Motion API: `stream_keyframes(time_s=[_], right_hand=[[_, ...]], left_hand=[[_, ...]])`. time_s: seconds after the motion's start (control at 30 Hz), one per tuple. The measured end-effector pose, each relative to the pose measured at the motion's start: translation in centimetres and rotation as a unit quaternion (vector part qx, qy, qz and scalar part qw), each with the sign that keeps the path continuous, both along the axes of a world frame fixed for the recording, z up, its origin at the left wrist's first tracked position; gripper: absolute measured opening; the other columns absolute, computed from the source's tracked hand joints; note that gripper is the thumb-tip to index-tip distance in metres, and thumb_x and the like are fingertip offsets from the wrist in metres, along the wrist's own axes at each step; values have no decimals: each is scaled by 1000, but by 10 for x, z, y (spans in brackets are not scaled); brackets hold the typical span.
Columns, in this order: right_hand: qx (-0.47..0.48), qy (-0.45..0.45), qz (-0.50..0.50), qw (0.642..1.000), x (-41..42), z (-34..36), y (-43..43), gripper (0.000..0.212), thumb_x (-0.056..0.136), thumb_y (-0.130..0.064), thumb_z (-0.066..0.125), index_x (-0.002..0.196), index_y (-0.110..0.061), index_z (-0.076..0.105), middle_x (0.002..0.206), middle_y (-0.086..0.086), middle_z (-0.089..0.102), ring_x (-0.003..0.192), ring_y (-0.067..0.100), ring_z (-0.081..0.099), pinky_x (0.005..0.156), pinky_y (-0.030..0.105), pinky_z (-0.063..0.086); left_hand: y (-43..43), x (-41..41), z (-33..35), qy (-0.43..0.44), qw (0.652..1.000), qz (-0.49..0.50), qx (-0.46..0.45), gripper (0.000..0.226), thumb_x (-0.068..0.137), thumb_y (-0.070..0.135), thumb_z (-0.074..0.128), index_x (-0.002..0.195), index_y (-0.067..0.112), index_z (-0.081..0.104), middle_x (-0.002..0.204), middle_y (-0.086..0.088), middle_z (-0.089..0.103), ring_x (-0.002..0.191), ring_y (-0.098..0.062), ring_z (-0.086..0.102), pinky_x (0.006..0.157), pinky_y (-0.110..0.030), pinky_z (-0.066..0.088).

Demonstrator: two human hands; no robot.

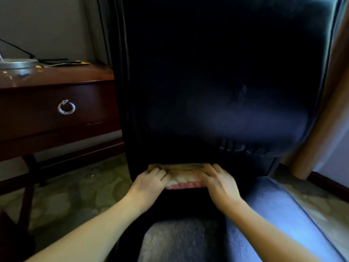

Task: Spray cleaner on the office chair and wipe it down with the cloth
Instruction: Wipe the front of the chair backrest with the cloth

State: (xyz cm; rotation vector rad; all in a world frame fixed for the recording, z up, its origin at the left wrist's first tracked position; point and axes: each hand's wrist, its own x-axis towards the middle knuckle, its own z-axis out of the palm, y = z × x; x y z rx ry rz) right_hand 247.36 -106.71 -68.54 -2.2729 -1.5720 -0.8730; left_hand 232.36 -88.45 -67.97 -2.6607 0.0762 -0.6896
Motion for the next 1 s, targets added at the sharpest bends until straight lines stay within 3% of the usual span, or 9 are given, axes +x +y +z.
stream_keyframes(time_s=[0.1,0.2,0.3,0.4,0.53,0.63,0.77,0.93,1.0], right_hand=[[24,-3,-5,1000,-9,2,-4,27,77,-25,44,89,-23,68,86,-3,58,75,19,51,58,27,45],[51,-32,30,998,-14,21,-26,23,79,-15,49,93,-16,68,81,3,54,69,24,51,56,31,43],[90,-67,14,994,-14,62,-55,20,80,-6,55,92,-14,69,74,6,47,66,26,45,56,33,35],[126,-116,-8,985,-12,126,-87,22,85,-10,51,93,-17,71,72,7,47,67,26,43,60,35,34],[152,-166,-29,974,4,212,-117,21,79,-10,57,95,-12,69,81,12,52,82,30,46,71,40,41],[163,-166,-40,972,24,250,-116,21,77,1,59,96,-5,65,103,16,58,102,32,46,81,42,45],[124,-141,-4,982,55,244,-94,33,79,8,49,107,-4,62,122,19,56,107,38,49,73,45,52],[178,-112,7,978,77,178,-66,30,90,-6,43,110,-7,66,121,19,59,106,34,42,80,47,50],[192,-116,4,975,77,151,-58,26,89,-6,50,108,-8,68,121,19,59,108,33,42,77,47,52]], left_hand=[[2,0,3,1,1000,-8,13,33,73,15,40,81,16,72,78,-1,66,68,-20,63,58,-28,52],[-11,-11,23,-46,998,-46,24,28,80,9,44,86,14,70,78,-3,62,68,-22,59,63,-33,51],[-35,-8,64,-106,991,-82,24,16,84,2,53,83,13,65,78,-5,58,67,-23,54,63,-35,49],[-60,5,121,-162,981,-103,34,14,81,-2,58,81,12,60,79,-9,57,70,-27,54,65,-38,49],[-91,31,210,-223,967,-113,48,13,78,-4,58,78,9,58,82,-14,57,80,-33,58,73,-43,51],[-99,60,253,-235,965,-98,62,17,74,-6,62,84,6,57,87,-16,56,83,-34,56,68,-40,51],[-94,95,241,-193,977,-46,74,42,67,-5,72,99,11,50,102,-16,56,90,-34,55,66,-38,48],[-72,105,177,-225,968,-50,100,27,86,1,56,112,9,58,116,-20,61,98,-38,60,76,-42,53],[-67,100,143,-227,967,-58,103,23,92,7,51,111,9,64,115,-19,63,98,-36,62,78,-40,53]])
